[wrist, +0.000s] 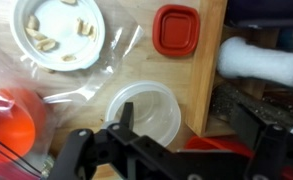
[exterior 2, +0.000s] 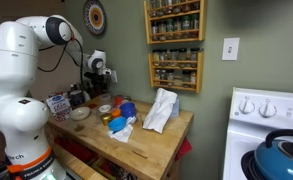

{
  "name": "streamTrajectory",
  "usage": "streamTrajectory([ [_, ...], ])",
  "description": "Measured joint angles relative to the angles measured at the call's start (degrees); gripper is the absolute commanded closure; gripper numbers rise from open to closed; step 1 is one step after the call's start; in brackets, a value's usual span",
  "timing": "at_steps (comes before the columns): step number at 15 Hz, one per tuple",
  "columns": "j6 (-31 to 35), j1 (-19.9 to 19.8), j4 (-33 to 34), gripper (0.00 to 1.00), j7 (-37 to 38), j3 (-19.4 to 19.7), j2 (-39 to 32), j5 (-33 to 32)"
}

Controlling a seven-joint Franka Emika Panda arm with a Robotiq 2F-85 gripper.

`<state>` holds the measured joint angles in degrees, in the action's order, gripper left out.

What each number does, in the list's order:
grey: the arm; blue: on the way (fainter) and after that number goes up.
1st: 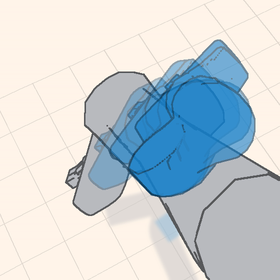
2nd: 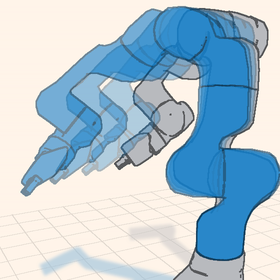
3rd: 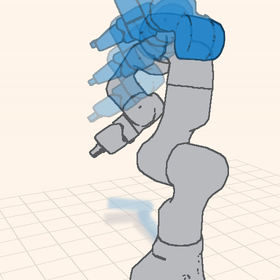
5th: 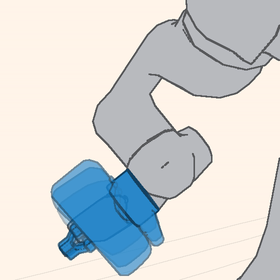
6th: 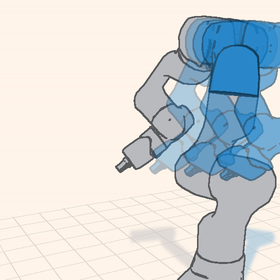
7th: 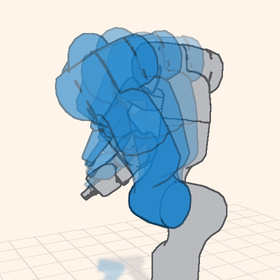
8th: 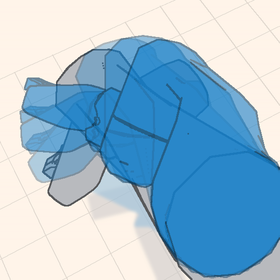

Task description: Pour the contents of the clear lunch box onto the white plate and then pour the contents of the white plate in the ceramic bowl on the left

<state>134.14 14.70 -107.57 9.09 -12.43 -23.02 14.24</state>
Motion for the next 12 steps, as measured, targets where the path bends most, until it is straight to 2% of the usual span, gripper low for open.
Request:
streamTrajectory([
  [4, -1.2, -2.6, -7.6, 0.00, -7.0, -0.4, 3.4, 2.2],
  [7, -0.9, -4.1, -12.1, 0.00, -8.3, -0.3, 3.7, 2.9],
  [12, 3.1, -6.6, -18.2, 0.00, -13.3, -0.8, 4.5, 10.0],
])
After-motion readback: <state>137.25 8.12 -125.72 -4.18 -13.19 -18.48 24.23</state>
